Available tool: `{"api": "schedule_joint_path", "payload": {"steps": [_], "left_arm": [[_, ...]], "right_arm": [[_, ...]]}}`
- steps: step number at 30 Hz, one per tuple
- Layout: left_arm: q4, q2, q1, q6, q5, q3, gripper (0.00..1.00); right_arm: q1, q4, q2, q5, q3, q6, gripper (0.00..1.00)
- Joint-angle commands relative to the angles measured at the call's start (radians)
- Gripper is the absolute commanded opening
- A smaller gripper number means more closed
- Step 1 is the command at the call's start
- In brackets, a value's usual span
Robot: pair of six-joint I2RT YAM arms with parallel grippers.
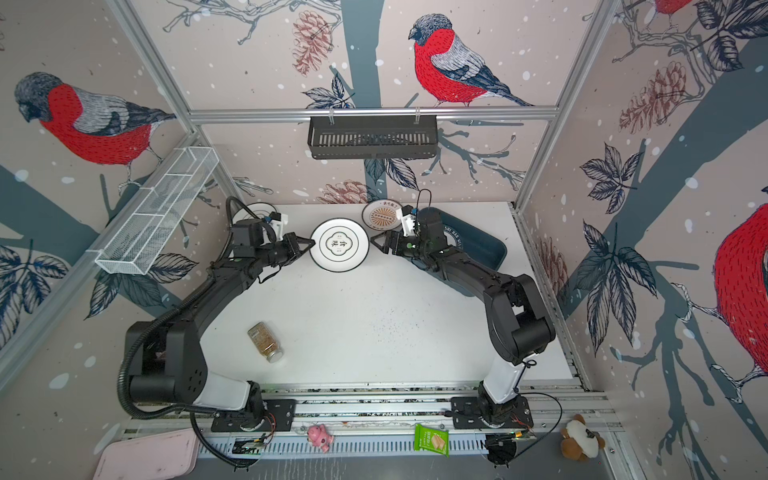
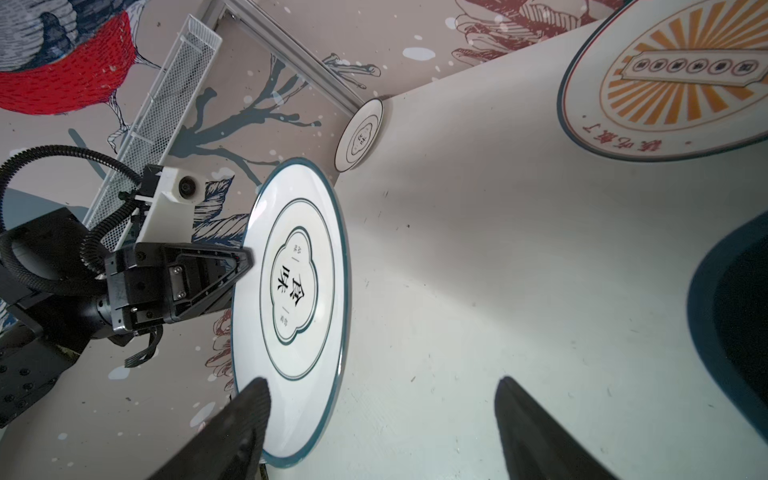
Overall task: Place the plates into the plastic bin on the countertop
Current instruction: 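Hold the plate up with the left gripper while the right gripper approaches its rim, then grasp the plate rim with the right gripper and open the left gripper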
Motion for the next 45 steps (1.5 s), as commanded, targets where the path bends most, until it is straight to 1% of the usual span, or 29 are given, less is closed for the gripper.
{"api": "schedule_joint_path", "payload": {"steps": [1, 7, 12, 16, 18, 22, 27, 34, 36, 38, 43, 45], "left_arm": [[0.048, 0.000, 0.002, 0.006, 0.041, 0.002, 0.00], [0.045, 0.008, 0.003, 0.007, 0.038, 0.002, 0.00], [0.049, 0.011, 0.003, 0.005, 0.041, 0.002, 0.00], [0.050, 0.010, 0.003, 0.004, 0.042, 0.002, 0.00], [0.051, 0.010, 0.004, 0.002, 0.044, 0.002, 0.00], [0.051, 0.010, 0.004, 0.003, 0.044, 0.002, 0.00], [0.051, 0.007, 0.004, 0.005, 0.045, 0.002, 0.00], [0.048, 0.008, 0.005, 0.009, 0.039, 0.002, 0.03], [0.047, 0.009, 0.004, 0.008, 0.038, 0.002, 0.06], [0.049, 0.008, 0.004, 0.008, 0.038, 0.002, 0.13], [0.042, -0.005, 0.004, 0.019, 0.018, 0.002, 0.41], [0.036, -0.014, 0.004, 0.024, -0.002, 0.002, 0.55]], "right_arm": [[0.013, -0.047, 0.022, -0.016, 0.042, -0.039, 0.80], [0.038, -0.068, 0.049, -0.026, 0.073, -0.051, 0.68], [0.057, -0.072, 0.065, -0.008, 0.078, -0.040, 0.56], [0.062, -0.069, 0.071, -0.007, 0.078, -0.030, 0.46], [0.061, -0.063, 0.075, -0.007, 0.076, -0.013, 0.38], [0.062, -0.038, 0.087, -0.021, 0.074, 0.025, 0.29], [0.061, -0.026, 0.098, -0.041, 0.073, 0.037, 0.16], [0.062, -0.022, 0.094, -0.053, 0.069, 0.035, 0.05], [0.062, -0.022, 0.092, -0.052, 0.070, 0.035, 0.04], [0.062, -0.022, 0.090, -0.052, 0.069, 0.035, 0.04], [0.056, -0.016, 0.084, -0.051, 0.070, 0.047, 0.03], [0.050, -0.015, 0.082, -0.049, 0.069, 0.053, 0.03]]}}
